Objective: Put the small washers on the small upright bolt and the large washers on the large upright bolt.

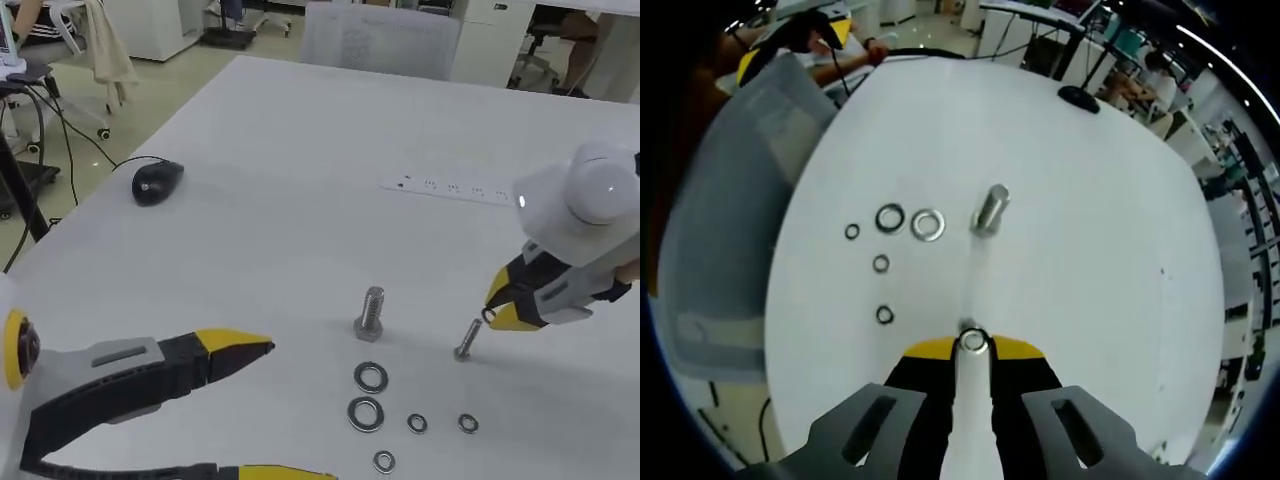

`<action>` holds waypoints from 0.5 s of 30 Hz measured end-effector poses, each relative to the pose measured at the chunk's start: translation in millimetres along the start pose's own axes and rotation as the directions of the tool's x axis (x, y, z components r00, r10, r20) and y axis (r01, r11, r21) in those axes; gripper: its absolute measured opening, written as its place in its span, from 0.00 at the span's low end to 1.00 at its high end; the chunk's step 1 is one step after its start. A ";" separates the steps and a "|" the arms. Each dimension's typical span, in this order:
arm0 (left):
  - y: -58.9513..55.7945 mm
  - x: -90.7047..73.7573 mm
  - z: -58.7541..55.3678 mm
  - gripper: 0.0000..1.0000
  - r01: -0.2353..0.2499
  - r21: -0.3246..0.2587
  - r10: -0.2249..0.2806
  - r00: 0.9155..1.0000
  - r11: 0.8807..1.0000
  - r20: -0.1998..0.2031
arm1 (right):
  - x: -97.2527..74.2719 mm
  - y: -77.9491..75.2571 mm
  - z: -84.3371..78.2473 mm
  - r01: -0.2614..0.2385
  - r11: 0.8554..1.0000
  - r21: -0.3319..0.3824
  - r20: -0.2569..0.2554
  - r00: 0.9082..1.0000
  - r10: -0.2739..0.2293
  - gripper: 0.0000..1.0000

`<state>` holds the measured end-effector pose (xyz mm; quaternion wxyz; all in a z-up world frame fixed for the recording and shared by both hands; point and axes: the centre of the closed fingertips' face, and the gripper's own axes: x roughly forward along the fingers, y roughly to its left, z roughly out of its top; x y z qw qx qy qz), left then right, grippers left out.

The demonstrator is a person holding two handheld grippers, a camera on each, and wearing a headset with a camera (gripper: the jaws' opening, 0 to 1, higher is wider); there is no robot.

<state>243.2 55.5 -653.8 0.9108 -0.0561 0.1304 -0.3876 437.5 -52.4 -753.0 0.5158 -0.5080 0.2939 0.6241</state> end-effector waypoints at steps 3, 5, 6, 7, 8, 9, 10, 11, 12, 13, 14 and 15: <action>2.1 0.3 -0.3 0.58 -0.003 0.000 0.003 1.000 1.000 -0.002 | 1.5 -0.9 0.7 -0.003 1.000 -0.002 0.001 1.000 0.003 0.12; 3.3 0.5 0.1 0.58 -0.003 -0.001 0.003 1.000 1.000 -0.001 | 2.4 -1.9 1.4 -0.005 1.000 -0.002 0.003 1.000 0.005 0.12; 3.9 0.8 0.3 0.58 -0.002 -0.001 0.002 1.000 1.000 0.000 | 2.8 -2.2 1.7 -0.006 1.000 -0.002 0.004 1.000 0.006 0.12; 4.5 1.0 0.2 0.58 -0.003 0.000 0.003 1.000 1.000 -0.001 | 3.5 -2.5 1.8 -0.009 1.000 -0.004 0.001 1.000 0.009 0.12; 5.1 1.4 -0.1 0.58 -0.003 0.001 0.003 1.000 1.000 -0.003 | 3.8 -2.4 1.7 -0.011 1.000 -0.004 -0.001 1.000 0.011 0.12; 5.3 1.6 0.0 0.58 -0.003 -0.001 0.003 1.000 1.000 -0.003 | 4.8 -2.2 1.9 -0.015 1.000 -0.005 -0.004 1.000 0.015 0.12; 5.6 1.9 0.5 0.58 -0.003 -0.001 0.003 1.000 1.000 0.001 | 5.4 -2.5 2.2 -0.015 1.000 -0.007 -0.003 1.000 0.015 0.12; 5.6 2.1 0.8 0.58 -0.002 -0.002 0.002 1.000 1.000 0.003 | 6.2 -2.2 2.7 -0.019 1.000 -0.006 -0.003 1.000 0.019 0.12; 5.6 2.3 1.1 0.58 -0.002 -0.002 0.002 1.000 1.000 0.004 | 6.8 -2.1 2.9 -0.020 1.000 -0.006 -0.004 1.000 0.020 0.12; 5.6 2.5 1.4 0.58 -0.002 -0.002 0.002 1.000 1.000 0.005 | 7.7 -3.3 2.9 -0.015 1.000 -0.013 -0.006 1.000 0.015 0.12; 5.5 2.6 1.5 0.58 -0.002 -0.002 0.002 1.000 1.000 0.005 | 8.3 -3.3 2.9 -0.019 1.000 -0.011 -0.007 1.000 0.019 0.12; 5.5 2.7 1.6 0.58 -0.001 -0.003 0.001 1.000 1.000 0.006 | 9.2 -3.3 2.9 -0.023 1.000 -0.008 -0.007 1.000 0.023 0.12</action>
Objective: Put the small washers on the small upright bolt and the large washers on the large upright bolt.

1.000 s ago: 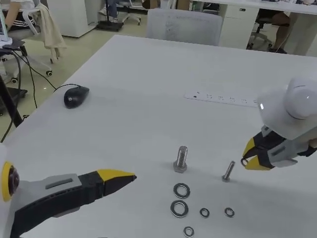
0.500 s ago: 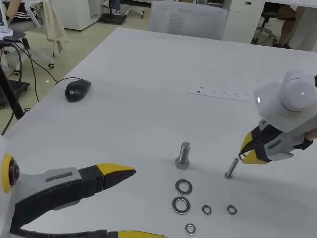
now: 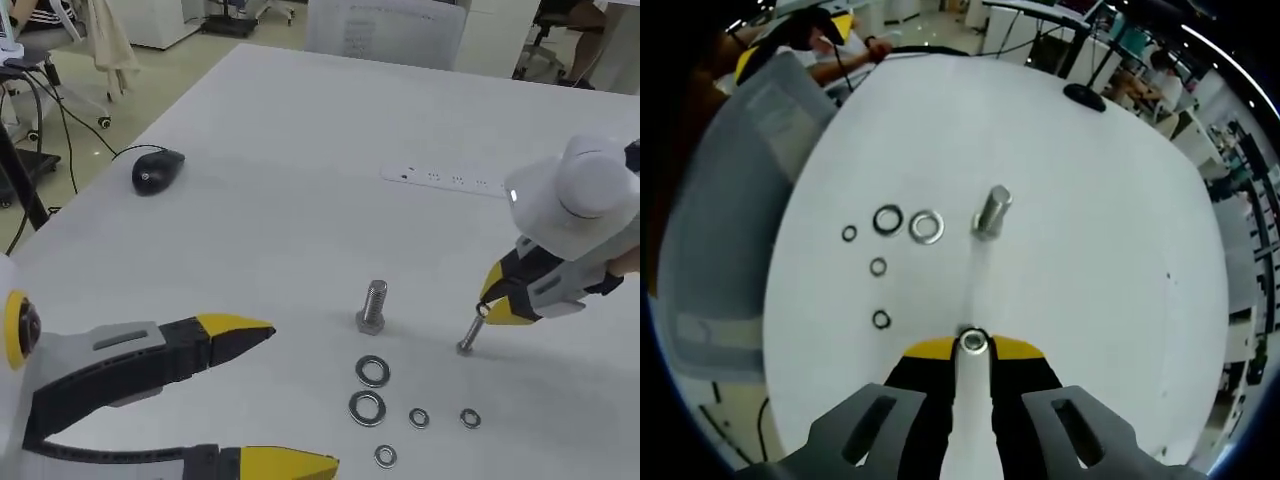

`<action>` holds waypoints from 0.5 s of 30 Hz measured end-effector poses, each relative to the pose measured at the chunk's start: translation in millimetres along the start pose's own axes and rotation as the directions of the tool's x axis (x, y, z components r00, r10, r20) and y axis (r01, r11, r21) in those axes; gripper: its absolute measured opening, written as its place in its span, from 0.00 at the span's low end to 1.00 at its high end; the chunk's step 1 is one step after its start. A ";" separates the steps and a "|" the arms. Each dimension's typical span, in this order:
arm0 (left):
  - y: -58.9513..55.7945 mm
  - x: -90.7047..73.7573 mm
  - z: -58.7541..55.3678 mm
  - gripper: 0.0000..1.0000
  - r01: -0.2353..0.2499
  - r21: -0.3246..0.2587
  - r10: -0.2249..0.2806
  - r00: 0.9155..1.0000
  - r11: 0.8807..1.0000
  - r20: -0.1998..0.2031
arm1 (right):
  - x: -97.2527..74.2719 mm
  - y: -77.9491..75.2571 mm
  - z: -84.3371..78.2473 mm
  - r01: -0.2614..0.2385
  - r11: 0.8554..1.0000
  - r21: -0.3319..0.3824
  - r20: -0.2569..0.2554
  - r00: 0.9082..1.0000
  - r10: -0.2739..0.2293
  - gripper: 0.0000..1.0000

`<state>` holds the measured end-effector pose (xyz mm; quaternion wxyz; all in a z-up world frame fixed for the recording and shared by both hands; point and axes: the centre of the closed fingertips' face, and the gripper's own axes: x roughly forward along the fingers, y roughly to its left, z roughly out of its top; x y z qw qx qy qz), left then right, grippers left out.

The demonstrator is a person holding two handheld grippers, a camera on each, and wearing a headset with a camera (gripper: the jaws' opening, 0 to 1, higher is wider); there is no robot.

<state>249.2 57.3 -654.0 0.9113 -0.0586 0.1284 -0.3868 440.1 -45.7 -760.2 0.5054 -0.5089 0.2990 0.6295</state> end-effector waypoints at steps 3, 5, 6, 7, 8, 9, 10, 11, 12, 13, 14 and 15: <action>0.0 -0.3 -0.6 0.58 -0.001 -0.001 0.001 1.000 1.000 -0.002 | 2.3 -0.8 -2.3 -0.003 1.000 0.002 -0.007 1.000 0.003 0.12; 0.2 -0.6 -0.9 0.58 -0.002 -0.003 0.002 1.000 1.000 -0.001 | 3.6 -0.8 -4.4 -0.003 1.000 0.000 -0.015 1.000 0.003 0.12; 0.4 -0.8 -1.2 0.58 -0.003 -0.004 0.003 1.000 1.000 -0.001 | 4.1 -0.6 -5.0 -0.005 1.000 -0.002 -0.017 1.000 0.005 0.12; 0.4 -0.9 -1.3 0.58 -0.003 -0.005 0.003 1.000 1.000 -0.001 | 4.7 0.0 -5.4 -0.009 1.000 0.001 -0.017 1.000 0.009 0.12; 0.7 -0.9 -1.5 0.58 -0.005 -0.005 0.005 1.000 1.000 0.000 | 5.0 -0.1 -5.5 -0.010 1.000 0.001 -0.018 1.000 0.010 0.12; 0.9 -0.8 -1.7 0.58 -0.005 -0.006 0.005 1.000 1.000 0.000 | 5.7 -0.2 -6.2 -0.011 1.000 0.000 -0.021 1.000 0.011 0.12; 0.6 -0.7 -2.0 0.58 -0.004 -0.008 0.004 1.000 1.000 0.000 | 6.1 -0.3 -6.3 -0.011 1.000 -0.002 -0.022 1.000 0.011 0.12; 0.5 -0.5 -2.0 0.57 -0.003 -0.009 0.003 1.000 1.000 0.000 | 6.7 -0.4 -5.7 -0.013 1.000 -0.001 -0.020 1.000 0.013 0.12; 0.4 -0.3 -2.2 0.57 -0.003 -0.008 0.003 1.000 1.000 -0.001 | 7.3 -0.3 -5.8 -0.015 1.000 -0.001 -0.021 1.000 0.015 0.12; 0.5 -0.2 -2.5 0.57 -0.004 -0.006 0.004 1.000 1.000 -0.003 | 8.3 -0.1 -6.1 -0.017 1.000 -0.006 -0.025 1.000 0.017 0.12; 0.4 -0.2 -2.5 0.57 -0.003 -0.007 0.003 1.000 1.000 -0.004 | 9.2 0.1 -6.5 -0.019 1.000 -0.005 -0.028 0.999 0.019 0.12; 0.7 -0.2 -2.5 0.57 -0.004 -0.008 0.004 1.000 1.000 -0.004 | 10.3 0.4 -6.7 -0.021 1.000 -0.006 -0.029 0.999 0.021 0.12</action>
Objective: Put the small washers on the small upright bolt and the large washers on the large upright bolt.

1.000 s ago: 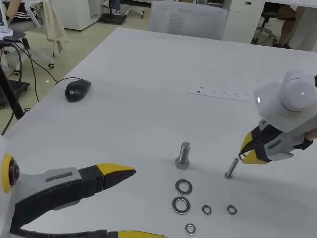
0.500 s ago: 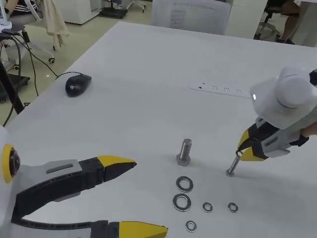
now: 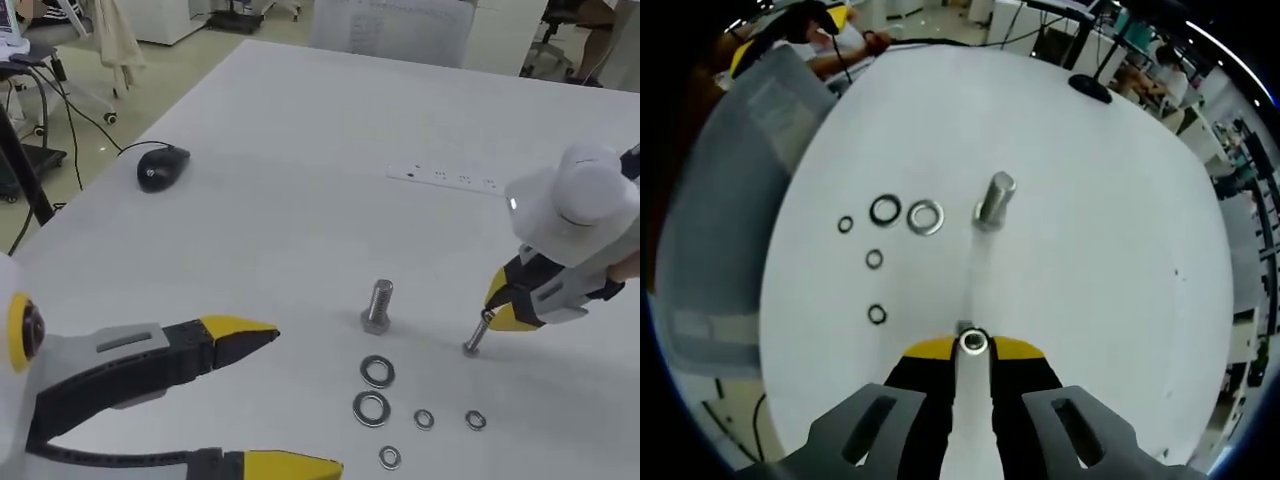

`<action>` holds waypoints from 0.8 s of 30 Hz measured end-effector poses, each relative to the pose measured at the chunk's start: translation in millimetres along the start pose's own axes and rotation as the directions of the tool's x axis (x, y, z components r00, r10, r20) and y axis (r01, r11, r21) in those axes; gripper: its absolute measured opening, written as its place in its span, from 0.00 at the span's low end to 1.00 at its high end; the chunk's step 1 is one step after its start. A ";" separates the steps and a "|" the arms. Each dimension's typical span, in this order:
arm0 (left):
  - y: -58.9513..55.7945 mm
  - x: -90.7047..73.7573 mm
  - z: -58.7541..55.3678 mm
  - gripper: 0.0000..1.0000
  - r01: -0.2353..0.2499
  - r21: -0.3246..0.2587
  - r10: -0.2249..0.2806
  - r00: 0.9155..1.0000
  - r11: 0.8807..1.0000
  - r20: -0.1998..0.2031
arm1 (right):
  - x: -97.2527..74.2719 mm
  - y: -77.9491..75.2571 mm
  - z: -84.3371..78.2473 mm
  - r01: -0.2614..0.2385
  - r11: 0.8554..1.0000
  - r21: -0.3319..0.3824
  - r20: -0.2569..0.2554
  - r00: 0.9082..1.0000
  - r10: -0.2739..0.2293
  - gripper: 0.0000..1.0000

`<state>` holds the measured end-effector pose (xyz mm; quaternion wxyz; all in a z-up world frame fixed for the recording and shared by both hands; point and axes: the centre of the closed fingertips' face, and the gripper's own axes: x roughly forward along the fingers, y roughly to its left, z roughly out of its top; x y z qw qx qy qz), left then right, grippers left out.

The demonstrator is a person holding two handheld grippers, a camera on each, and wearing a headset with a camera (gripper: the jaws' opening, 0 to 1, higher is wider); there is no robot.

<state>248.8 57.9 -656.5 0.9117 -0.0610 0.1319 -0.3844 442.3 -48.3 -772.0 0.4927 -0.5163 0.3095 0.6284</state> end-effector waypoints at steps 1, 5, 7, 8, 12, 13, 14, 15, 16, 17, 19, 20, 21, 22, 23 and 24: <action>0.3 -0.1 0.2 0.57 -0.001 0.001 0.001 1.000 1.000 0.000 | 0.8 0.2 0.0 -0.002 1.000 0.000 0.000 1.000 0.002 0.12; 1.0 -1.1 1.1 0.57 -0.005 0.000 0.005 1.000 1.000 0.003 | 5.1 1.5 -0.3 -0.011 1.000 -0.003 -0.005 1.000 0.011 0.13; 1.2 -1.6 0.8 0.57 -0.007 0.000 0.007 1.000 1.000 0.001 | 7.6 2.0 -1.5 -0.011 1.000 -0.007 -0.012 1.000 0.011 0.13; 1.1 -1.8 0.9 0.57 -0.008 -0.001 0.008 1.000 1.000 0.002 | 8.8 2.5 -1.7 -0.014 1.000 -0.010 -0.014 1.000 0.014 0.13; 0.3 -2.5 0.3 0.57 -0.009 -0.004 0.009 1.000 1.000 0.001 | 14.8 3.3 -3.2 -0.019 1.000 -0.010 -0.020 1.000 0.018 0.13; 0.1 -2.6 0.3 0.57 -0.009 -0.006 0.009 1.000 1.000 0.001 | 15.9 3.3 -3.2 -0.018 1.000 -0.013 -0.021 1.000 0.018 0.13; -0.2 -2.8 0.4 0.57 -0.009 -0.009 0.009 1.000 1.000 0.002 | 17.3 3.9 -3.4 -0.021 1.000 -0.014 -0.025 0.999 0.021 0.13; -0.2 -3.0 0.4 0.57 -0.010 -0.009 0.010 1.000 1.000 0.002 | 18.6 4.0 -3.3 -0.022 1.000 -0.017 -0.025 0.999 0.021 0.13; -0.2 -3.2 0.7 0.57 -0.011 -0.009 0.011 1.000 1.000 0.004 | 20.8 4.6 -3.3 -0.026 0.999 -0.023 -0.025 0.999 0.025 0.13; -0.2 -3.4 0.8 0.57 -0.011 -0.010 0.012 1.000 1.000 0.004 | 21.5 4.7 -3.5 -0.027 0.999 -0.025 -0.025 0.999 0.026 0.13; 0.1 -3.7 0.6 0.57 -0.014 -0.010 0.014 1.000 1.000 0.003 | 25.4 4.4 -4.7 -0.030 0.999 -0.028 -0.026 0.999 0.029 0.13; 0.1 -4.0 0.4 0.57 -0.014 -0.011 0.014 1.000 1.000 0.002 | 27.5 5.0 -6.3 -0.035 0.999 -0.025 -0.031 0.999 0.035 0.13; 0.3 -4.1 0.2 0.57 -0.015 -0.012 0.015 1.000 1.000 0.002 | 29.0 5.1 -6.7 -0.037 0.999 -0.025 -0.030 0.999 0.036 0.13; 0.8 -4.2 -0.6 0.57 -0.017 -0.013 0.017 1.000 1.000 0.000 | 30.8 5.2 -7.5 -0.036 0.999 -0.029 -0.031 0.999 0.036 0.13; 1.0 -4.3 -0.9 0.57 -0.018 -0.014 0.018 1.000 1.000 -0.001 | 32.1 5.3 -7.9 -0.037 0.999 -0.028 -0.030 0.999 0.036 0.13; 1.2 -4.4 -1.3 0.57 -0.019 -0.015 0.019 1.000 1.000 -0.002 | 34.3 6.1 -8.4 -0.041 0.999 -0.025 -0.031 0.999 0.041 0.13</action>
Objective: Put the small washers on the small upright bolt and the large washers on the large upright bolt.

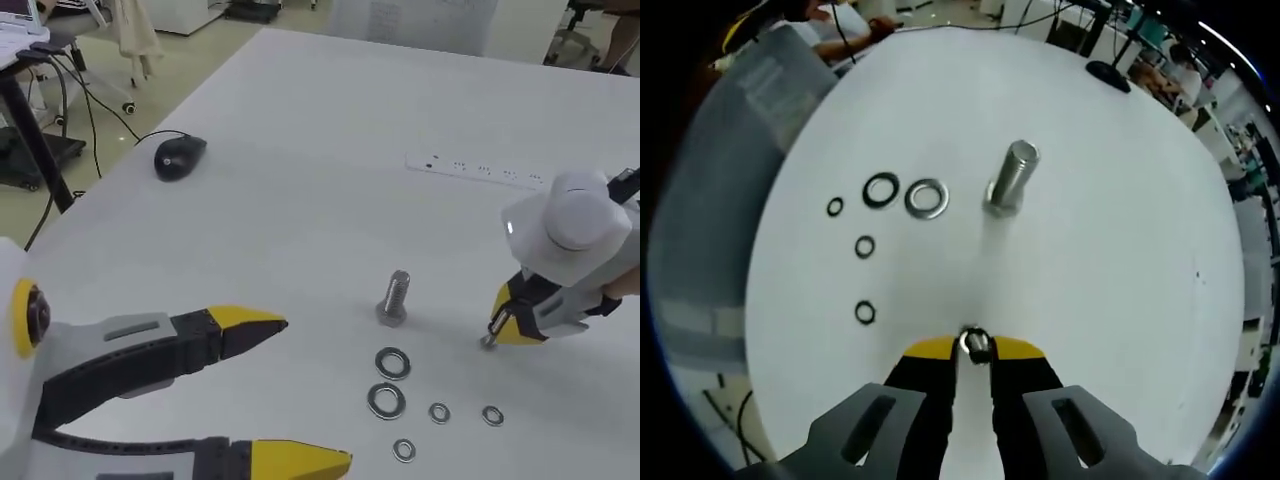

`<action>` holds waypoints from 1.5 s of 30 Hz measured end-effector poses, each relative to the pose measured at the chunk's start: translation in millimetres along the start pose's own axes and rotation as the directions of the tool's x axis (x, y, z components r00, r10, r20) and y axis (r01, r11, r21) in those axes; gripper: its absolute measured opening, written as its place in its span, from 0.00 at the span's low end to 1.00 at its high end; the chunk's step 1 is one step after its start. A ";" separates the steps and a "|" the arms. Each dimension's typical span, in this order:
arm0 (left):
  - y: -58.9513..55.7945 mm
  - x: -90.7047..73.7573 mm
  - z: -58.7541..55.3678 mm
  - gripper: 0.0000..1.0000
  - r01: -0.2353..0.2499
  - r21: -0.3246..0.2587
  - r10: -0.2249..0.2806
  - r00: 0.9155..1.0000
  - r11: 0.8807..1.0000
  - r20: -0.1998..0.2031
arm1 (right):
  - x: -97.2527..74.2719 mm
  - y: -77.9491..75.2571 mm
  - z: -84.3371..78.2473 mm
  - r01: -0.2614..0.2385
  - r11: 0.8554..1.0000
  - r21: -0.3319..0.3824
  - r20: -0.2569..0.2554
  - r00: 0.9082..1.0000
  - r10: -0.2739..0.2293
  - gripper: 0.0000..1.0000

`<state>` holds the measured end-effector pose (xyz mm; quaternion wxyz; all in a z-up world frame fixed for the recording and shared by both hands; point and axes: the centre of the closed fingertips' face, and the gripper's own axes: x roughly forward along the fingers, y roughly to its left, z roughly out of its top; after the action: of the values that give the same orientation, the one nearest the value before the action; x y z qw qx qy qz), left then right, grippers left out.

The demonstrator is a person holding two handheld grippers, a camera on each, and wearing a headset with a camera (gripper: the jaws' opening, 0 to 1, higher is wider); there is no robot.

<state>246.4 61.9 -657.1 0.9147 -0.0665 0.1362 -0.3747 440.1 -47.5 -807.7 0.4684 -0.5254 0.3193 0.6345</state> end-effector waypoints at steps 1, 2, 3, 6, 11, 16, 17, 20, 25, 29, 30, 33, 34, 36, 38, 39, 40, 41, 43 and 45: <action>0.0 0.0 -0.2 0.57 0.000 -0.002 0.000 1.000 1.000 0.000 | 1.5 0.0 -0.3 0.000 1.000 -0.002 -0.001 1.000 0.000 0.13; 0.1 -0.1 -0.4 0.57 -0.001 -0.002 0.001 1.000 1.000 0.000 | 3.7 0.4 -1.1 -0.001 1.000 -0.006 -0.003 1.000 0.001 0.13; 0.3 -0.1 -0.7 0.57 -0.002 -0.002 0.002 1.000 1.000 -0.001 | 5.0 0.6 -1.6 -0.003 1.000 -0.004 -0.005 1.000 0.003 0.13; 0.8 -0.5 -1.9 0.57 -0.003 -0.003 0.003 1.000 1.000 -0.007 | 9.0 1.1 -3.2 -0.007 1.000 0.000 -0.004 1.000 0.007 0.13; 2.6 -1.5 -1.5 0.57 -0.012 -0.002 0.012 1.000 1.000 -0.005 | 11.6 2.0 -5.6 -0.009 1.000 0.001 -0.002 1.000 0.009 0.14; 1.2 -1.5 -4.0 0.57 -0.012 -0.004 0.012 1.000 1.000 -0.010 | 13.9 0.2 -7.8 -0.007 1.000 0.003 0.005 1.000 0.007 0.16; 0.7 -1.4 -4.2 0.57 -0.012 -0.004 0.012 1.000 1.000 -0.011 | 13.6 0.3 -8.3 -0.005 1.000 0.006 0.002 1.000 0.005 0.16; -0.6 -1.9 -3.8 0.57 -0.012 -0.002 0.012 1.000 1.000 -0.010 | 11.2 1.1 -8.7 0.001 1.000 0.013 0.007 1.000 -0.001 0.16; -2.1 -3.1 -2.3 0.57 -0.014 0.002 0.014 1.000 1.000 -0.006 | 4.6 3.1 -11.1 0.012 1.000 0.021 0.007 1.000 -0.012 0.16; -5.1 -3.3 -1.4 0.57 -0.012 0.009 0.012 1.000 1.000 -0.006 | -0.8 5.7 -16.0 0.023 0.999 0.037 0.005 1.000 -0.024 0.16; -5.8 -3.3 -1.2 0.57 -0.011 0.010 0.011 1.000 1.000 -0.006 | -1.6 6.7 -17.0 0.026 0.999 0.039 0.004 1.000 -0.026 0.16; -8.6 -3.5 -0.5 0.57 -0.008 0.016 0.008 1.000 1.000 -0.007 | -5.0 10.4 -20.6 0.031 0.998 0.051 0.002 0.999 -0.032 0.16; -9.2 -3.5 -0.5 0.57 -0.007 0.018 0.007 1.000 1.000 -0.007 | -6.6 12.4 -21.7 0.037 0.998 0.049 0.001 0.999 -0.037 0.16; -10.8 -3.5 -1.4 0.57 -0.003 0.022 0.003 1.000 1.000 -0.012 | -8.8 16.2 -22.8 0.038 0.998 0.051 0.001 0.999 -0.038 0.16; -12.6 -3.2 -1.3 0.57 0.001 0.026 -0.001 1.000 1.000 -0.015 | -10.3 19.4 -23.3 0.039 0.998 0.054 0.003 0.999 -0.039 0.16; -13.4 -3.1 -0.9 0.57 0.003 0.029 -0.003 1.000 1.000 -0.015 | -11.0 21.1 -23.5 0.039 0.998 0.054 0.003 0.999 -0.040 0.16; -14.1 -2.9 -0.1 0.57 0.005 0.031 -0.004 1.000 1.000 -0.013 | -11.6 23.8 -23.3 0.036 0.998 0.057 0.005 0.999 -0.037 0.16; -14.7 -2.8 0.5 0.57 0.006 0.033 -0.006 1.000 0.999 -0.012 | -11.8 25.6 -23.5 0.033 0.998 0.060 0.007 0.999 -0.033 0.16; -15.5 -2.6 2.0 0.57 0.008 0.038 -0.008 1.000 0.999 -0.009 | -12.5 30.3 -22.3 0.030 0.998 0.062 0.014 0.999 -0.031 0.16; -16.4 -2.6 3.3 0.57 0.010 0.044 -0.009 1.000 0.999 -0.007 | -12.9 37.8 -19.1 0.008 0.997 0.080 0.024 1.000 -0.010 0.15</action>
<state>234.6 52.2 -649.8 0.9136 -0.0459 0.1307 -0.3822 412.1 -81.5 -803.2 0.4960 -0.4998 0.3363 0.6254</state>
